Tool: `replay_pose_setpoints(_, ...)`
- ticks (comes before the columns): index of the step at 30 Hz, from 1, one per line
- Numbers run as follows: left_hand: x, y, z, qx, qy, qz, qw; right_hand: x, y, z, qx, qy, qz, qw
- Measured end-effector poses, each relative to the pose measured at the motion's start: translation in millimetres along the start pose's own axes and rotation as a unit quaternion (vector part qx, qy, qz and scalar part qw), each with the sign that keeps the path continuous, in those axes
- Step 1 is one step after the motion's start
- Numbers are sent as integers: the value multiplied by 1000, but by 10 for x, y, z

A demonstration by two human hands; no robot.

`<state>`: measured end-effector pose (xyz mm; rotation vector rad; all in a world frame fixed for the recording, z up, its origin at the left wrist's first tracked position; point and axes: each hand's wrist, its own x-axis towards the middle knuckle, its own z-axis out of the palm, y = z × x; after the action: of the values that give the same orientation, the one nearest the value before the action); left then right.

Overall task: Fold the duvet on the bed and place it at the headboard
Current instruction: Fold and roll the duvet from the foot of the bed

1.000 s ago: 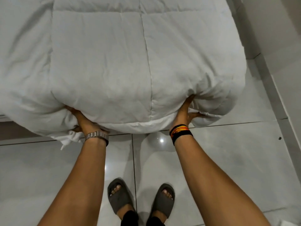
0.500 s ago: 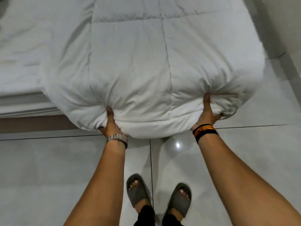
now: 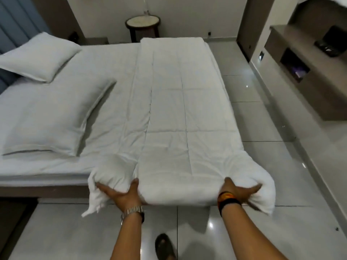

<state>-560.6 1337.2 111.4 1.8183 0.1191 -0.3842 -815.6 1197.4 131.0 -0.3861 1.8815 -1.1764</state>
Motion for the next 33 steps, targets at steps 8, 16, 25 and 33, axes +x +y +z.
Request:
replay_pose_setpoints(8, 953, 1150, 1383, -45, -78, 79, 993, 389, -1217, 1736, -33, -55, -82, 995)
replay_pose_setpoints(16, 1913, 993, 2325, 222, -209, 122, 945, 1074, -997, 2545, -148, -178, -138, 963)
replay_pose_setpoints(25, 1858, 656, 2662, 90, 16, -254, 963, 1717, -267, 2582, -171, -8, 42, 984)
replay_pose_setpoints(33, 2002, 394, 2809, 25, 1, -247, 969, 1843, -222, 2914, -83, -15, 17, 996)
